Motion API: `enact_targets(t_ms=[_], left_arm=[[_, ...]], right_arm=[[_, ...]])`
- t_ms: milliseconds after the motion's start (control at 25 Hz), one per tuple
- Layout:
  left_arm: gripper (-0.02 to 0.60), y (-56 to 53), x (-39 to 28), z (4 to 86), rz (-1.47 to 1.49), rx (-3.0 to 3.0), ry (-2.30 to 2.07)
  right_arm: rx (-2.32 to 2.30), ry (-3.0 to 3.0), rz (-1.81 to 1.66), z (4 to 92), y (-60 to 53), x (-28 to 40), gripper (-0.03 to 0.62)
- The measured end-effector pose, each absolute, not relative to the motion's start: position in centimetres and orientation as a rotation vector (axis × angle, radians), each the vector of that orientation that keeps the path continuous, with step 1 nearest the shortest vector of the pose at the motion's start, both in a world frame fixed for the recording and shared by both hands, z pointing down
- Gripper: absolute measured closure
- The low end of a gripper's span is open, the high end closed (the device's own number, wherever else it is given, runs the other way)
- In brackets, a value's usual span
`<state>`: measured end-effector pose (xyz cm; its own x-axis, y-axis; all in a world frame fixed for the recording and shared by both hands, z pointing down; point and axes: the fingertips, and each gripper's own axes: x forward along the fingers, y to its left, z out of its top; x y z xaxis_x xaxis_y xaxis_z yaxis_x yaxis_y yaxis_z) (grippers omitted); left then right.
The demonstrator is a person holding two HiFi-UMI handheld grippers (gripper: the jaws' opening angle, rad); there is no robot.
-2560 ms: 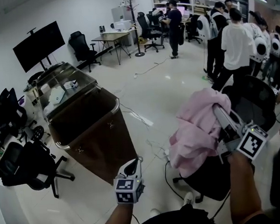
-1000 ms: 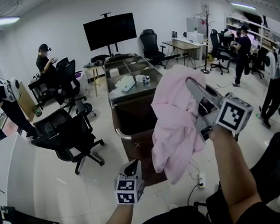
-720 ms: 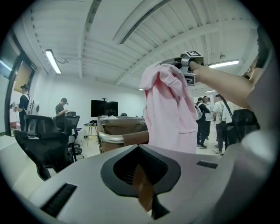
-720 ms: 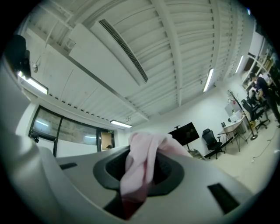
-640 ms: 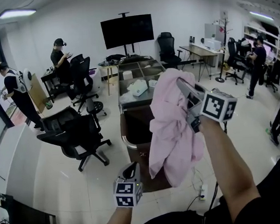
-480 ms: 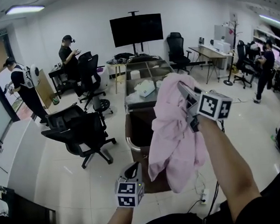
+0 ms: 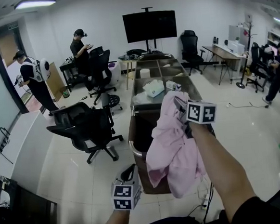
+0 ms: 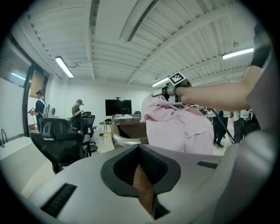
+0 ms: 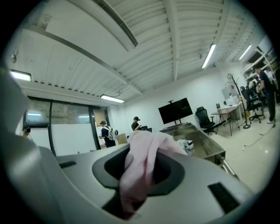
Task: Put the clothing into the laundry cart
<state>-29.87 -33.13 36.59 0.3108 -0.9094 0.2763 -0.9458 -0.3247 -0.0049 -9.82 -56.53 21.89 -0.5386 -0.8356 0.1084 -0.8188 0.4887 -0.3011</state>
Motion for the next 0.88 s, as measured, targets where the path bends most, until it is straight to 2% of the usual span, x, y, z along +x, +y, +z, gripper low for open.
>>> enact_targets(t_ms=[280, 360, 440, 880], left_arm=[[0.583, -33.8, -29.8, 36.9, 0.346, 2.38, -1.737], [0.583, -33.9, -29.6, 36.9, 0.347, 2.382, -1.735], [0.583, -33.9, -29.4, 37.0, 0.35, 2.386, -1.734], [0.583, -34.6, -29.3, 35.9, 0.311, 2.409, -1.718]], right_arm=[[-1.529, 2.713, -0.565, 24.6, -58.0, -10.2, 0.45], [-1.559, 2.728, -0.542, 24.9, -58.1, -10.1, 0.412], [-1.572, 2.747, -0.522, 25.2, -58.1, -10.3, 0.341], [-1.619, 2.837, -0.554, 27.3, -57.1, -10.6, 0.341]])
